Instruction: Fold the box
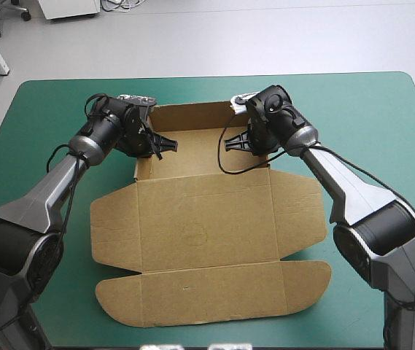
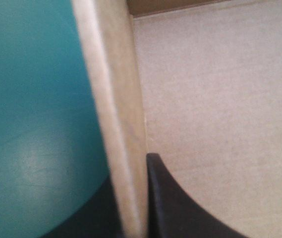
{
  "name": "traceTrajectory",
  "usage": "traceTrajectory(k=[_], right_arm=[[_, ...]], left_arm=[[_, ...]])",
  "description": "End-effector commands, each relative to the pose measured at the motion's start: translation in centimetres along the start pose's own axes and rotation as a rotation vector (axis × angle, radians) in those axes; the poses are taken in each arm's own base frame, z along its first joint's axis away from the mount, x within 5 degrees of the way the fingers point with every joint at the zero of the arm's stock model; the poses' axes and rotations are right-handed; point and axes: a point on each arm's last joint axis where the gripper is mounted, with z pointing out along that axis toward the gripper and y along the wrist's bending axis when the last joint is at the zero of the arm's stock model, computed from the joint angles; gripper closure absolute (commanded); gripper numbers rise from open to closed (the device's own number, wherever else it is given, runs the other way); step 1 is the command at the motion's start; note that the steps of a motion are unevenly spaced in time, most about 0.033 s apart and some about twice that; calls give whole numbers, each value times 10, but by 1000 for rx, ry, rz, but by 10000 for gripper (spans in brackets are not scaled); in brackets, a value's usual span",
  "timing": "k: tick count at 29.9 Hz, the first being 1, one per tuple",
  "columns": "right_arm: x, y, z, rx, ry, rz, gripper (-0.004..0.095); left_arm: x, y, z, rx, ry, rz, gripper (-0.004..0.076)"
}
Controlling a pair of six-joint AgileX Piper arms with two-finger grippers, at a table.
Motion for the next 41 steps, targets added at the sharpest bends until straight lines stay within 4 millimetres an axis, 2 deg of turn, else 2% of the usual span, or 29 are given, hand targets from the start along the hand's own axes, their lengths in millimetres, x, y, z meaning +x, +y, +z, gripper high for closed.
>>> traceTrajectory(k=[1,9,14,19,21,23,26,28,29,34,37,39,41], right_arm=[[-8,-2,-15,-43,-73,-24,923],[-11,-9,20,-64,12,1,923],[-9,-6,38,-80,61,-2,923],[-9,-5,42,-88,60,-23,902],[-12,-6,36,-90,36,-30,806],[-17,-6,28,-87,6,-38,642],[-23,-8,14,-86,-21,-41,334],[-28,-9,3,-79,-50,-51,205],[-31,-11,-6,-78,-79,-52,146],[-40,-21,-49,-47,-211,-42,121],[-39,-29,-79,-33,-283,-46,127],[-35,-35,-104,-36,-333,-71,161],[-29,-41,-130,-40,-385,-84,284]], left_arm=[[-10,-13,-19,64,-106,41,734],[-9,-13,17,22,-25,62,734],[-7,-13,31,11,13,67,734],[-8,-12,35,-1,12,75,715],[-11,-11,30,-22,12,86,636],[-15,-10,20,-29,15,84,493],[-24,-6,1,-73,2,100,241],[-29,-5,-13,-91,3,123,143],[-32,-4,-21,-94,-3,138,123],[-48,-3,-67,-89,-131,139,150],[-50,1,-100,-96,-220,131,176],[-46,5,-122,-107,-270,127,207],[-38,10,-147,-117,-318,123,302]])
